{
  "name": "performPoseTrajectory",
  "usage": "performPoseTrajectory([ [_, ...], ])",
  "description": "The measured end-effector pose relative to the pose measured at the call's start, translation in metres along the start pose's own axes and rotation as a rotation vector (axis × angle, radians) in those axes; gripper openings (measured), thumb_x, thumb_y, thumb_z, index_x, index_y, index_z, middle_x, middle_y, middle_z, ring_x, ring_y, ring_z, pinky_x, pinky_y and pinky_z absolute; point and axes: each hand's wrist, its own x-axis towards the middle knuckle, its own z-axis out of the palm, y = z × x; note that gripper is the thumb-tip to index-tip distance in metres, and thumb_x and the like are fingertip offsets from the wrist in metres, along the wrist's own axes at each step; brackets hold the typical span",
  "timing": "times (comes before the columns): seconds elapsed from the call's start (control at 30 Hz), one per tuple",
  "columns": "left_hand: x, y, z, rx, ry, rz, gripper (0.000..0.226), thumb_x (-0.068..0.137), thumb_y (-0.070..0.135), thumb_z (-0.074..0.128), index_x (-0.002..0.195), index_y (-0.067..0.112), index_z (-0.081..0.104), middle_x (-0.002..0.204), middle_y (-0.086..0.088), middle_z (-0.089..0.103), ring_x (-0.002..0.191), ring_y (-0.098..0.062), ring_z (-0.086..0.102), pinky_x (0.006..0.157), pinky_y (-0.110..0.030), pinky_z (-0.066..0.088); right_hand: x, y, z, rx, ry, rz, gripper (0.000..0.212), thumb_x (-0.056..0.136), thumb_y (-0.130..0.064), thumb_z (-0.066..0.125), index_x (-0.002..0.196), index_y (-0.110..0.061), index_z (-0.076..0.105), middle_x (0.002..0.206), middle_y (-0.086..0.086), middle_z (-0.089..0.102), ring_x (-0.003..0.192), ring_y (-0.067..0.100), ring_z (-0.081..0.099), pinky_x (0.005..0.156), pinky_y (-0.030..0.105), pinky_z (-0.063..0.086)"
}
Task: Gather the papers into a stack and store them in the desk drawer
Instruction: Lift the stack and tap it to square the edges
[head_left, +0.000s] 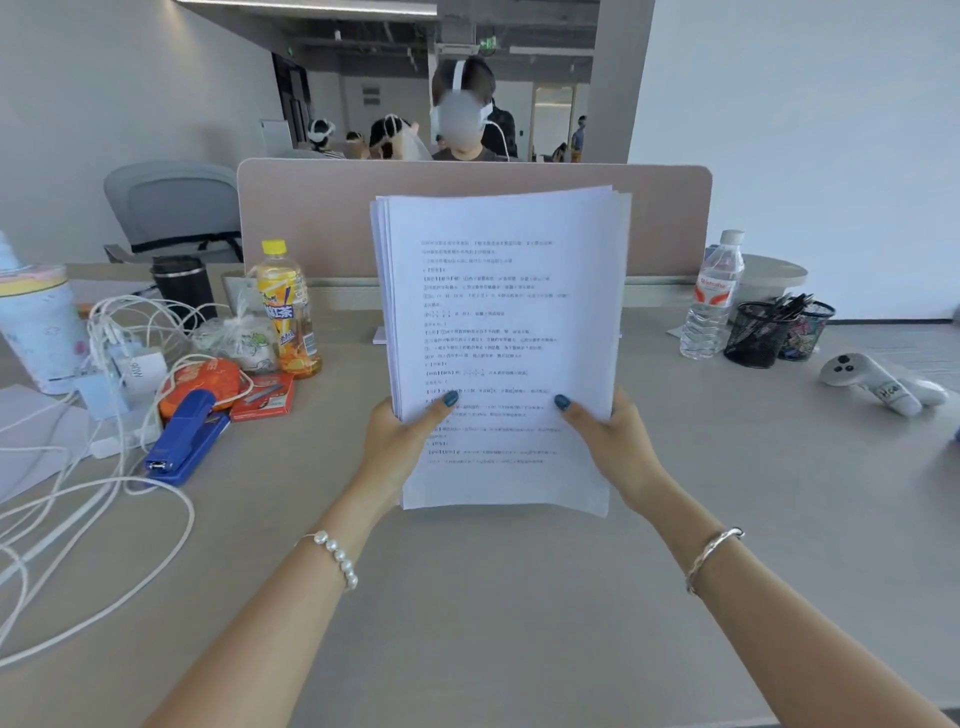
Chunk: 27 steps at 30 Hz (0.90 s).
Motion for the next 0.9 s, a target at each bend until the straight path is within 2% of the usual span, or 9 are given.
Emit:
performPoseTrajectory([
  [0.1, 0.002, 0.008, 0.005, -0.058, -0.035, 0.014, 0.018, 0.08, 0.015, 0.07, 0.09, 0.029, 0.067, 0.078, 0.021, 0.074, 0.078, 0.003, 0.07, 0.063, -0.014, 0.053, 0.0, -0.005, -0.008, 0.098, 0.048, 0.003, 0.019, 0.084, -0.021, 0.065, 0.101, -0.028, 0.059, 0.098, -0.01, 0.067, 0.088, 0.007, 0.064, 0.07, 0.022, 0.053],
  [0.17, -0.004, 0.0, 0.009, -0.063, -0.024, -0.038, 0.02, 0.076, 0.013, 0.073, 0.089, 0.027, 0.068, 0.076, 0.018, 0.075, 0.076, -0.001, 0.071, 0.06, -0.015, 0.054, -0.008, 0.002, -0.006, 0.116, 0.049, 0.067, 0.02, 0.081, -0.021, 0.069, 0.098, -0.028, 0.062, 0.097, -0.009, 0.068, 0.087, 0.009, 0.065, 0.069, 0.024, 0.053],
  [0.33, -0.012, -0.022, 0.012, -0.051, -0.014, -0.155, 0.018, 0.073, 0.021, 0.077, 0.088, 0.027, 0.071, 0.081, 0.015, 0.076, 0.08, -0.005, 0.072, 0.067, -0.021, 0.056, -0.022, 0.025, -0.004, 0.085, 0.117, 0.135, 0.012, 0.081, -0.021, 0.069, 0.092, -0.023, 0.065, 0.086, -0.007, 0.069, 0.077, 0.012, 0.065, 0.058, 0.019, 0.051],
  [0.47, -0.016, -0.014, 0.02, 0.006, -0.02, -0.155, 0.008, 0.078, 0.026, 0.072, 0.085, 0.029, 0.07, 0.082, 0.016, 0.072, 0.075, 0.001, 0.069, 0.064, -0.015, 0.054, -0.025, 0.023, -0.007, 0.059, 0.131, 0.175, 0.018, 0.08, -0.025, 0.07, 0.094, -0.016, 0.066, 0.08, -0.005, 0.068, 0.071, 0.012, 0.064, 0.056, 0.022, 0.051],
  [0.53, -0.018, -0.013, 0.027, 0.031, -0.028, -0.125, 0.012, 0.08, 0.026, 0.07, 0.092, 0.024, 0.07, 0.086, 0.012, 0.072, 0.077, -0.001, 0.068, 0.06, -0.01, 0.052, -0.027, 0.02, -0.014, 0.053, 0.145, 0.163, 0.008, 0.08, -0.023, 0.07, 0.086, -0.02, 0.066, 0.079, -0.006, 0.068, 0.07, 0.013, 0.064, 0.058, 0.024, 0.052],
  [0.6, -0.02, -0.012, 0.033, 0.031, -0.031, -0.119, 0.013, 0.081, 0.025, 0.069, 0.093, 0.022, 0.07, 0.087, 0.009, 0.072, 0.076, -0.002, 0.067, 0.058, -0.01, 0.051, -0.03, 0.017, -0.024, 0.054, 0.15, 0.145, 0.009, 0.08, -0.022, 0.07, 0.086, -0.025, 0.063, 0.084, -0.007, 0.069, 0.075, 0.012, 0.065, 0.062, 0.026, 0.052],
  [0.67, -0.025, -0.011, 0.044, 0.02, -0.048, -0.13, 0.006, 0.081, 0.026, 0.069, 0.087, 0.026, 0.07, 0.083, 0.011, 0.072, 0.072, 0.002, 0.068, 0.06, -0.013, 0.052, -0.038, 0.012, -0.037, 0.058, 0.157, 0.15, 0.02, 0.079, -0.023, 0.071, 0.098, -0.022, 0.063, 0.093, -0.006, 0.07, 0.081, 0.013, 0.067, 0.064, 0.025, 0.053],
  [0.77, -0.033, -0.011, 0.068, -0.001, -0.107, -0.161, 0.006, 0.08, 0.027, 0.07, 0.086, 0.025, 0.071, 0.082, 0.01, 0.074, 0.08, -0.01, 0.07, 0.07, -0.025, 0.057, -0.054, 0.006, -0.066, 0.053, 0.187, 0.148, 0.027, 0.079, -0.024, 0.071, 0.104, -0.022, 0.062, 0.097, -0.007, 0.07, 0.084, 0.012, 0.069, 0.063, 0.022, 0.054],
  [0.9, -0.045, -0.012, 0.113, -0.052, -0.198, -0.203, 0.014, 0.076, 0.034, 0.072, 0.087, 0.024, 0.072, 0.091, 0.002, 0.075, 0.092, -0.02, 0.07, 0.082, -0.04, 0.058, -0.08, 0.0, -0.118, 0.01, 0.172, 0.175, 0.029, 0.079, -0.027, 0.071, 0.106, -0.029, 0.062, 0.106, -0.002, 0.072, 0.092, 0.019, 0.07, 0.079, 0.037, 0.058],
])
